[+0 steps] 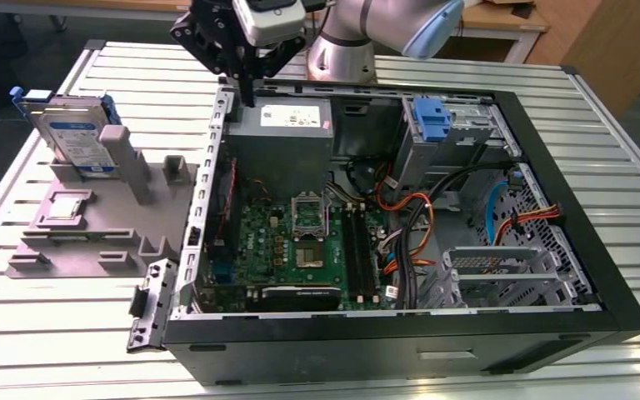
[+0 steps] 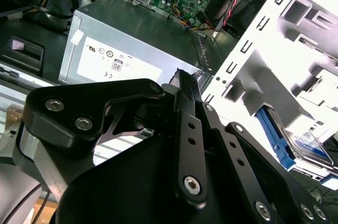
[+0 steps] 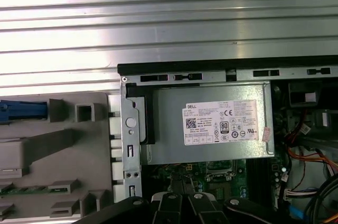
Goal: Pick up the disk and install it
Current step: 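Reach for the disk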
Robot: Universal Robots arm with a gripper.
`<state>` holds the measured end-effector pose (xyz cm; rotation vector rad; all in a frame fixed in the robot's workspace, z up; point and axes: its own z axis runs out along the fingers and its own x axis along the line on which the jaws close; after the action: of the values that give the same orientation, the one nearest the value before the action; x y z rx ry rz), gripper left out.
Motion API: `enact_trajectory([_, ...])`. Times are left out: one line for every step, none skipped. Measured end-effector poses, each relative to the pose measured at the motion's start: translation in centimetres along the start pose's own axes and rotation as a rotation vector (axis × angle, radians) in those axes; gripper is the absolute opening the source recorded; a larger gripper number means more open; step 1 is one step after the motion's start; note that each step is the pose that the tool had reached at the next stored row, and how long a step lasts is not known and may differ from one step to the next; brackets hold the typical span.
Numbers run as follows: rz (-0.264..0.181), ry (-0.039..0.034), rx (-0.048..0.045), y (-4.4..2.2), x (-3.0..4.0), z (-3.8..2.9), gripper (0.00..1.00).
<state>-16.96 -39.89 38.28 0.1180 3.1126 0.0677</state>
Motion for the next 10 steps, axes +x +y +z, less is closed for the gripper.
enact_trajectory([0.0,0.0,0.0,0.0,0.03,0.0,0.1])
enact_trajectory([0.0,0.0001,0.0001,0.0,0.05,0.01,0.1])
enact_trajectory([0.0,0.0001,0.0001,-0.01,0.07,0.01,0.1])
enact_trajectory([0.0,0.0,0.0001,-0.01,0.08,0.01,0.1])
enact_trajectory([0.0,0.0001,0.0001,-0.01,0.1,0.01,0.1])
enact_trajectory([0.0,0.0001,0.0001,-0.01,0.12,0.01,0.1])
enact_trajectory([0.0,0.0001,0.0001,-0.01,0.14,0.01,0.1])
enact_trajectory([0.0,0.0001,0.0001,-0.01,0.18,0.01,0.1])
enact_trajectory([0.0,0.0001,0.0,-0.02,0.21,0.01,0.1])
enact_trajectory([0.0,0.0001,0.0001,-0.02,0.25,0.01,0.1])
